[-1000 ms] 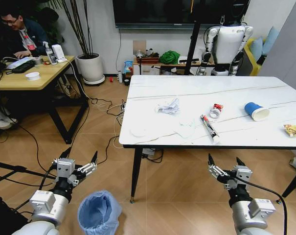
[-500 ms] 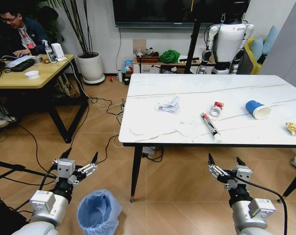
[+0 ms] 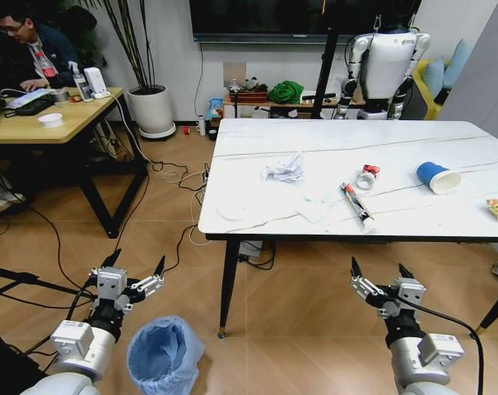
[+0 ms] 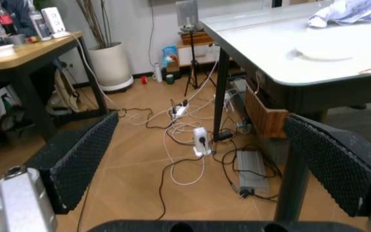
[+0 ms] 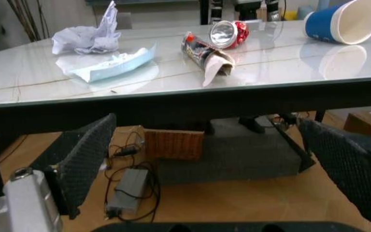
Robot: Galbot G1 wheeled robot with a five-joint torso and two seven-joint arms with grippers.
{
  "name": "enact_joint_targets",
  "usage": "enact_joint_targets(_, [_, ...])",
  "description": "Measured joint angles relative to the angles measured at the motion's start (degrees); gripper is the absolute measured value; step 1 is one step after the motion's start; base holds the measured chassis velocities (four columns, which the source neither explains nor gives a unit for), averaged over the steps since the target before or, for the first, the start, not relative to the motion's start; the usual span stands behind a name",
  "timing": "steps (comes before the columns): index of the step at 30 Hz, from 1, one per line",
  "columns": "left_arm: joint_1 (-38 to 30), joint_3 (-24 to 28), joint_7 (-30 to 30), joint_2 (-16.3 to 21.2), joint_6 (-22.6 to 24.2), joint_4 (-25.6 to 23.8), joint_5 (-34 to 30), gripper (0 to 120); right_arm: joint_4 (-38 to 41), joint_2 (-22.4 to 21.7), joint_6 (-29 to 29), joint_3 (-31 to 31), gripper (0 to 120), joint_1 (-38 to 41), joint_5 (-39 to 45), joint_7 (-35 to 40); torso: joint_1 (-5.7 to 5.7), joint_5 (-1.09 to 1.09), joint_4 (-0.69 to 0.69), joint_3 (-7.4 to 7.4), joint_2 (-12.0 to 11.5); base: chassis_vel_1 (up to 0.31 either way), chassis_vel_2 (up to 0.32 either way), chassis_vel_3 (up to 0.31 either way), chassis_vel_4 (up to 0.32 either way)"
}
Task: Pick up the trash bin and place the trash from the table into it.
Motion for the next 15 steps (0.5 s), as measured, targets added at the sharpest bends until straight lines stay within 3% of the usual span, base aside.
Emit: enact_joint_targets(15, [-0.18, 0.04, 0.06, -0.06, -0.02, 0.77, 0.24, 100, -0.78, -0.09, 0.00, 0.05, 100, 0.47, 0.15, 0.02, -1.63, 0.00, 0.00, -2.27, -3.89, 0.000, 0.000, 0.000, 0.000])
